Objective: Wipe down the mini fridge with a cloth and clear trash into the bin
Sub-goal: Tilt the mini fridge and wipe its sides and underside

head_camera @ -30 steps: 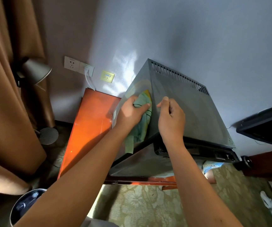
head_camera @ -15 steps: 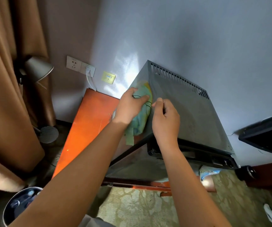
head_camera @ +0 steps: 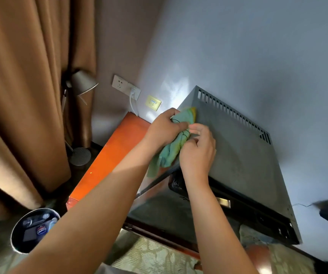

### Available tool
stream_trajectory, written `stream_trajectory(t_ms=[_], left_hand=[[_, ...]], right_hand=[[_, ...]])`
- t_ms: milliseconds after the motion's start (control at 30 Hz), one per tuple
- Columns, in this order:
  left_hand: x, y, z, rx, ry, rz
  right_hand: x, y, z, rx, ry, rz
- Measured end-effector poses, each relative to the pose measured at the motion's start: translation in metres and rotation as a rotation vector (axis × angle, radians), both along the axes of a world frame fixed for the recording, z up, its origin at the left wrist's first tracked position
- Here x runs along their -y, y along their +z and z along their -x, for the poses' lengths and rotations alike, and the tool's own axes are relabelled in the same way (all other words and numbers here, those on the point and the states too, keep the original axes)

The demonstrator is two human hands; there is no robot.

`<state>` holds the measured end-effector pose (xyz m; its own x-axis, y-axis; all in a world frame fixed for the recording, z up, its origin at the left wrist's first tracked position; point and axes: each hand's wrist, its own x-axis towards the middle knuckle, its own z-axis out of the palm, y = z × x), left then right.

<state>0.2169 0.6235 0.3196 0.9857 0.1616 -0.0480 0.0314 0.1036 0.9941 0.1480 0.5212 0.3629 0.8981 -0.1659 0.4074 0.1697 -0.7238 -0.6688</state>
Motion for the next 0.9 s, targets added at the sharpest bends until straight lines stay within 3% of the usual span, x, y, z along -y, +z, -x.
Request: stream_trajectory(t_ms=[100,200,333,400,600,800,900], left_hand=[[0.005,-0.013,-0.011,-0.107,0.072,-0.233],[0.000,-0.035,-0.011,-0.252,-0.012,-0.426],[-0.013,-0.046,-0.005,-0.250,-0.135,-0.406],[-0.021,-0.036,-0.013,-0.197,-0.176,-0.273],[-0.008,-0.026,-0.054,-0.054,-0.075,-0.183],[-0.023,-0.074,-0.066,-0.217,-0.230,-0.366],[-0.030,-0.063,-0.069,-0.219,-0.321,-0.258]], right_hand=[[0.001,-0.001,-0.001,-0.018,0.001,0.058],[0.002,-0.004,-0.003,-0.044,0.010,0.083],[0.001,-0.006,-0.006,-0.067,0.010,0.183],[-0.001,-0.008,-0.008,-0.081,-0.004,0.247],[-0.006,-0.007,-0.010,-0.116,-0.076,0.426],[-0.012,0.001,-0.023,-0.087,-0.047,0.586],[-0.014,0.010,-0.044,-0.083,-0.071,0.515]])
